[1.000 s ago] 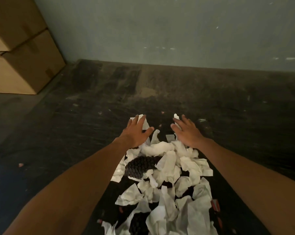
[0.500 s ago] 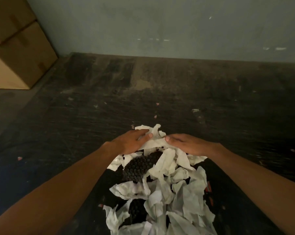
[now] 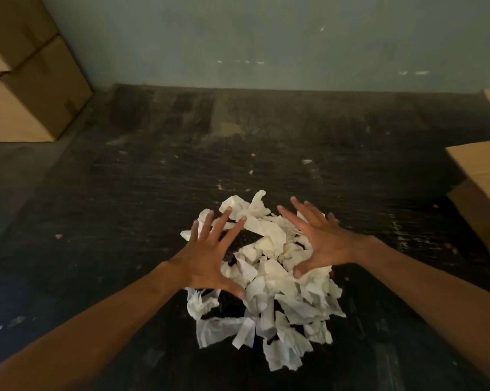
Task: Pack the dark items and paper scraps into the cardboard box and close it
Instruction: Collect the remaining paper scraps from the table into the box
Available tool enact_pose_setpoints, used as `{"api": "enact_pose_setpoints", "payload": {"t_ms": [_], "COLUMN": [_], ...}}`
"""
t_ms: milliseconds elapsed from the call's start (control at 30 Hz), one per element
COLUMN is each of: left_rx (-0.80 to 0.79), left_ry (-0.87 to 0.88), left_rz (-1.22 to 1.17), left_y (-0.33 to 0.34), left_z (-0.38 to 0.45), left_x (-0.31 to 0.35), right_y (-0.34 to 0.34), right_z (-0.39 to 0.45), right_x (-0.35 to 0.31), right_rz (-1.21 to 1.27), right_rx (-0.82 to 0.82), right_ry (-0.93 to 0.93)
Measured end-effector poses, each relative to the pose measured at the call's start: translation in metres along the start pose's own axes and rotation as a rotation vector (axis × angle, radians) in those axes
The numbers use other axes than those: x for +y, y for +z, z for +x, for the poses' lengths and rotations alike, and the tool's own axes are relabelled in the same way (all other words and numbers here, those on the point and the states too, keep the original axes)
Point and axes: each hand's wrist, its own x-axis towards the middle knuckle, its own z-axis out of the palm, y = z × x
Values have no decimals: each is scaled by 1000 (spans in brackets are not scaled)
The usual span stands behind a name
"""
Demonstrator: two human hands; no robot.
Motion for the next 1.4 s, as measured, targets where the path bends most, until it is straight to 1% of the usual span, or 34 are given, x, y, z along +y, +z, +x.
{"api": "enact_pose_setpoints", "payload": {"t_ms": [133, 200, 267, 367, 467, 500, 667, 700, 800, 867, 933, 967, 1100, 1233, 1400], "left_rx": [-84, -99, -68, 62, 186, 212, 331, 341, 298, 274, 271, 299, 423, 510, 596], "left_ry": [-26, -53, -93, -123, -120, -112, -78, -80, -104, -100, -102, -115, -135, -214, -303], "left_rz": [33, 64, 107, 161, 98, 76, 94, 92, 98, 61, -48, -123, -330, -424, -705], "left_y": [31, 48, 59, 71, 80, 82, 86, 85, 78, 70, 58, 50, 21, -14, -44], "left_z": [1, 9, 16, 20, 20, 21, 29, 30, 36, 39, 40, 41, 40, 36, 32], "left_x": [7, 6, 4, -2, -1, -1, 0, 2, 5, 7, 9, 10, 19, 36, 49], "right_y": [16, 28, 39, 47, 59, 64, 81, 81, 67, 53, 40, 34, 17, 0, -31], "right_z": [26, 43, 57, 64, 59, 57, 56, 57, 61, 63, 61, 57, 36, 22, -4], "right_x": [-4, -5, -4, -1, 5, 6, 3, 1, -5, -7, -12, -14, -24, -33, -51], "right_rz": [-148, -191, -254, -364, -437, -430, -331, -307, -253, -167, -38, 33, 300, 411, 516], "right_rx": [-104, -111, -95, -9, 178, 210, 334, 335, 243, 194, 174, 191, 331, 389, 525], "right_ry": [-50, -48, -50, -61, -128, -144, -161, -158, -144, -151, -123, -110, -102, -3, 14]}}
